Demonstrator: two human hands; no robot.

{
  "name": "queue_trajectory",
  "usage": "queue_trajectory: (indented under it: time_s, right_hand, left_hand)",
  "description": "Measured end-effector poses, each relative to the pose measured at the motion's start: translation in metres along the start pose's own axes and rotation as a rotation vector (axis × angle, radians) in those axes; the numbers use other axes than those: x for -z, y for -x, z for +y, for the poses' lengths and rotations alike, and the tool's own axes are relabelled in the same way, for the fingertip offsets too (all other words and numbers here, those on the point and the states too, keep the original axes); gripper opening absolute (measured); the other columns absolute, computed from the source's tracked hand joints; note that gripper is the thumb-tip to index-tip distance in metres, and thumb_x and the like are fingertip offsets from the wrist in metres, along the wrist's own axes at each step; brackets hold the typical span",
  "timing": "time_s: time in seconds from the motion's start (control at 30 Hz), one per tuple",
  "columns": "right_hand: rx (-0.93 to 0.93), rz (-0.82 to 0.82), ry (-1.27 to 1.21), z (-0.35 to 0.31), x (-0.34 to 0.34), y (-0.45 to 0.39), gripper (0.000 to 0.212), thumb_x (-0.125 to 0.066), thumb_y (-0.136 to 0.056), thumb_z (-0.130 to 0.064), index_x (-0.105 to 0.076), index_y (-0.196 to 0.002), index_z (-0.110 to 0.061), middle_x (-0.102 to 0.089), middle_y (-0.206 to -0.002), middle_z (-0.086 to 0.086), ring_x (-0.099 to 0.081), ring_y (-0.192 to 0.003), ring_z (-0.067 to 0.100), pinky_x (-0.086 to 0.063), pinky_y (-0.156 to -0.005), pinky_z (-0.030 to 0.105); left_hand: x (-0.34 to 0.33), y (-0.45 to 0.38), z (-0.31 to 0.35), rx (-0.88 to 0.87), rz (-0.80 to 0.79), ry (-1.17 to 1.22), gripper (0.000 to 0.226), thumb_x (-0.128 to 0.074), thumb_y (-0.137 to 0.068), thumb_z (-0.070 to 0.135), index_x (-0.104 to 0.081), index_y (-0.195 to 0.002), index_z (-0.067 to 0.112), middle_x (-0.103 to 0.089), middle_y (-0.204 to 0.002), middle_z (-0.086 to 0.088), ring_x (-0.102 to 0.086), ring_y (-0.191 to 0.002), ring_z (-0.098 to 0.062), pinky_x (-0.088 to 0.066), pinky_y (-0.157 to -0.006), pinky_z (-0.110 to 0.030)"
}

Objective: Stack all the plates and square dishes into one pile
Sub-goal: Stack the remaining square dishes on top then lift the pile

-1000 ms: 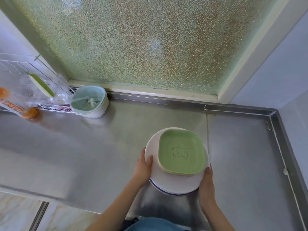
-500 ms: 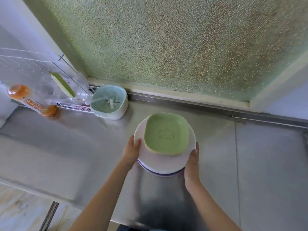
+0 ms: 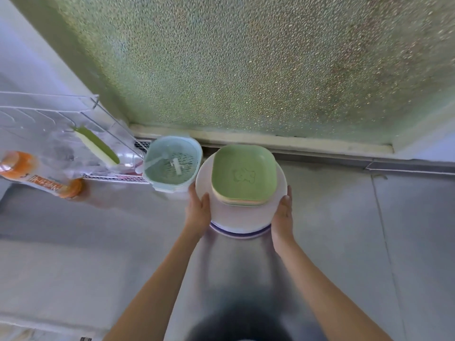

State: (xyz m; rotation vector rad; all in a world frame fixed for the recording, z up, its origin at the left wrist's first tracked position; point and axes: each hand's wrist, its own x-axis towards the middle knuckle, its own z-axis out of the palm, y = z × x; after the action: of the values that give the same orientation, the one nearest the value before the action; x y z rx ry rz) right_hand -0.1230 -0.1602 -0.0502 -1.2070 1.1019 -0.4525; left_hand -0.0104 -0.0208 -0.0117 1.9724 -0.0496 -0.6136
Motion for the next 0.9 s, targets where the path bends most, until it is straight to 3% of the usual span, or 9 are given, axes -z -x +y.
queue_trajectory:
  time_s: [0.23,0.33,0.43,0.57,0.63,0.7,0.77,0.83,0.9]
  right_hand:
    - [-0.016,0.021,0.028,-0.007,0.000,0.005,0.045,-0.022,-0.102,-0.038,-0.019,-0.147,-0.034,-0.031,-0.151,-0.008,-0.033,-0.135,0.011,-0.027,-0.109,0.028]
    - [0.033,0.084,0.076,-0.020,0.001,0.006,0.047,-0.026,-0.102,-0.033,-0.018,-0.148,-0.030,-0.024,-0.154,-0.009,-0.024,-0.141,0.011,-0.019,-0.117,0.033]
    - [0.196,0.148,0.048,-0.051,-0.006,0.004,0.045,-0.027,-0.102,-0.025,-0.024,-0.147,-0.024,-0.026,-0.153,-0.007,-0.025,-0.140,0.008,-0.017,-0.116,0.029]
    - [0.234,-0.048,0.041,-0.088,-0.029,-0.019,0.045,-0.025,-0.102,-0.032,-0.032,-0.145,-0.020,-0.033,-0.150,-0.004,-0.031,-0.136,0.006,-0.022,-0.114,0.026]
    - [0.191,-0.137,0.164,-0.101,-0.034,-0.030,0.043,-0.026,-0.101,-0.033,-0.042,-0.139,-0.023,-0.042,-0.143,-0.008,-0.036,-0.130,0.006,-0.026,-0.106,0.022]
    - [0.167,-0.192,0.269,-0.109,-0.035,-0.034,0.040,-0.027,-0.101,-0.028,-0.054,-0.130,-0.024,-0.048,-0.130,-0.010,-0.039,-0.120,0.005,-0.027,-0.096,0.018]
    - [0.158,-0.161,0.251,-0.111,-0.035,-0.032,0.037,-0.031,-0.101,-0.025,-0.061,-0.121,-0.022,-0.053,-0.124,-0.007,-0.044,-0.113,0.008,-0.032,-0.088,0.015]
    - [0.172,-0.048,0.198,-0.107,-0.037,-0.023,0.032,-0.035,-0.100,-0.021,-0.062,-0.116,-0.017,-0.058,-0.112,-0.003,-0.051,-0.102,0.012,-0.038,-0.073,0.007]
    - [0.164,0.093,0.077,-0.098,-0.041,-0.012,0.027,-0.035,-0.099,-0.019,-0.060,-0.110,-0.017,-0.058,-0.103,-0.002,-0.054,-0.094,0.015,-0.042,-0.068,0.011]
  left_hand:
    - [0.002,-0.003,-0.008,-0.019,-0.058,-0.053,0.053,-0.033,-0.097,0.010,-0.013,-0.146,0.015,-0.031,-0.145,-0.013,-0.031,-0.132,-0.030,-0.027,-0.111,-0.041]
    - [0.004,0.007,0.003,-0.039,0.107,-0.080,0.046,-0.034,-0.097,0.010,-0.026,-0.142,0.009,-0.033,-0.143,-0.016,-0.033,-0.130,-0.032,-0.027,-0.106,-0.037]
    - [0.007,0.019,0.027,-0.227,0.275,-0.071,0.038,-0.036,-0.098,0.017,-0.037,-0.135,0.007,-0.039,-0.141,-0.011,-0.034,-0.132,-0.026,-0.026,-0.102,-0.028]
    - [-0.007,0.012,0.044,-0.287,0.040,-0.030,0.050,-0.033,-0.100,0.027,-0.022,-0.147,0.014,-0.028,-0.153,-0.002,-0.022,-0.142,-0.016,-0.017,-0.115,-0.026]
    - [-0.015,0.007,0.044,-0.331,0.015,0.027,0.048,-0.036,-0.097,0.011,-0.029,-0.145,0.010,-0.038,-0.148,-0.008,-0.033,-0.136,-0.018,-0.025,-0.113,-0.023]
    - [-0.019,0.005,0.040,-0.360,0.029,0.069,0.053,-0.033,-0.089,-0.006,-0.036,-0.140,0.006,-0.049,-0.137,-0.008,-0.044,-0.120,-0.011,-0.031,-0.100,-0.005]
    - [-0.016,0.002,0.039,-0.342,0.018,0.090,0.055,-0.031,-0.087,-0.007,-0.038,-0.140,0.007,-0.050,-0.132,-0.002,-0.045,-0.113,-0.006,-0.028,-0.092,0.003]
    - [-0.012,-0.005,0.040,-0.353,-0.037,0.127,0.052,-0.031,-0.087,0.005,-0.045,-0.135,0.018,-0.052,-0.132,0.004,-0.047,-0.118,-0.008,-0.031,-0.101,-0.010]
    - [-0.006,-0.015,0.045,-0.288,-0.125,0.143,0.038,-0.036,-0.092,0.016,-0.057,-0.120,0.031,-0.059,-0.123,0.010,-0.051,-0.117,-0.007,-0.038,-0.101,-0.021]
